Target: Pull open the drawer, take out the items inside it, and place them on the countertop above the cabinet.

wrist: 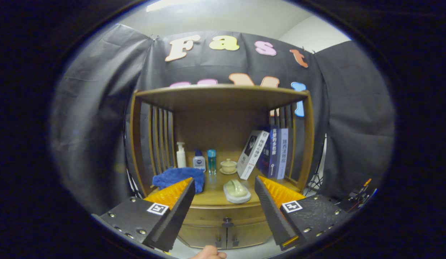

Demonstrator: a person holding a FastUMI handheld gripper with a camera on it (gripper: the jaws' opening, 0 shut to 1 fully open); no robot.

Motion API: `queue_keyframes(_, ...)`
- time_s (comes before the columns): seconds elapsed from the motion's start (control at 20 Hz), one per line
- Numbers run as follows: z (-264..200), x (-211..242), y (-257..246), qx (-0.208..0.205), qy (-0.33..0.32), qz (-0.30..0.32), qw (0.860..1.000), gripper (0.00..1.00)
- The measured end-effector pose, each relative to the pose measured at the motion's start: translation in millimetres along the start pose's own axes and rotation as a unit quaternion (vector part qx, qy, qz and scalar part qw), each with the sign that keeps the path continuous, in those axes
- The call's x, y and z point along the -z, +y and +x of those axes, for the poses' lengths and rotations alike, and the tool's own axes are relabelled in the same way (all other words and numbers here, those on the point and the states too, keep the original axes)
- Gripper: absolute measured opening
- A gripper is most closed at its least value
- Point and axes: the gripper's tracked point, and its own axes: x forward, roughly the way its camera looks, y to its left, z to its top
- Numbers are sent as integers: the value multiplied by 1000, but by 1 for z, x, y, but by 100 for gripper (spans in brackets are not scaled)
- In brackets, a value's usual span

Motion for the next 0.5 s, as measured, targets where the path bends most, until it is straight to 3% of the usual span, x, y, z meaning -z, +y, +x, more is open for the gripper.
queue_keyframes(0.25, -42, -26, -12, 0, -24, 33, 999, 99)
queue_keyframes(0.5, -66, -23, -36, 21, -26, 18, 999, 98)
